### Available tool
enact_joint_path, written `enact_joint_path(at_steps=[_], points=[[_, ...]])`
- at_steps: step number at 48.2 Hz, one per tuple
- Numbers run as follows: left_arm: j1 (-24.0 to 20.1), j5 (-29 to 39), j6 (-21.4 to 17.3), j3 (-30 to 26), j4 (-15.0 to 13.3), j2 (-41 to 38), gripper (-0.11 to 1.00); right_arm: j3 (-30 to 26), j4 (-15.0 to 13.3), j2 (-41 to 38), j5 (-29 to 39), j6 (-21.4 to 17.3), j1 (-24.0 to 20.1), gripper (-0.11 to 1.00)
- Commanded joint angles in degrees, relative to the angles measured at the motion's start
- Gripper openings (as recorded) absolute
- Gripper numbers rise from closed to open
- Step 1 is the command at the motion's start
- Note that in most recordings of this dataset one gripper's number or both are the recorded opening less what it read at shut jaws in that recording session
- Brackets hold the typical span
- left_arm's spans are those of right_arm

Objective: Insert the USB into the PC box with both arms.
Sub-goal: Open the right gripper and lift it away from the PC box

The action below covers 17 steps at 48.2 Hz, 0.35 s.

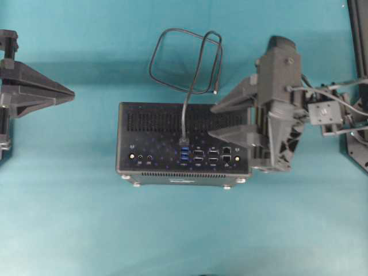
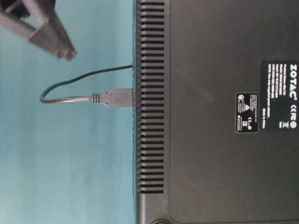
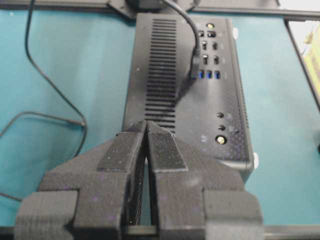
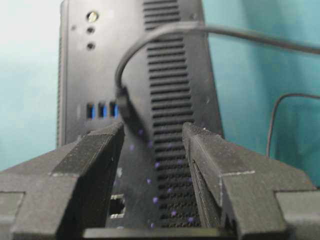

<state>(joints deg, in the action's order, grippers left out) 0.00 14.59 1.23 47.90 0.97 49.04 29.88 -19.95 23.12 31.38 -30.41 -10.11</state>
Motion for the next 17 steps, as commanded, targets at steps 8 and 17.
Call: enact_joint_path(at_steps=[8, 17], points=[[-0.1, -0.4, 0.0, -1.0, 0.1, -0.1, 0.08, 1.1, 0.1, 4.1, -0.6, -0.5, -0.4, 0.57], [1.4, -4.4, 0.4, -1.6, 0.1, 0.0, 0.08, 3.0, 0.4, 6.8, -0.6, -0.7, -0.8, 0.57]])
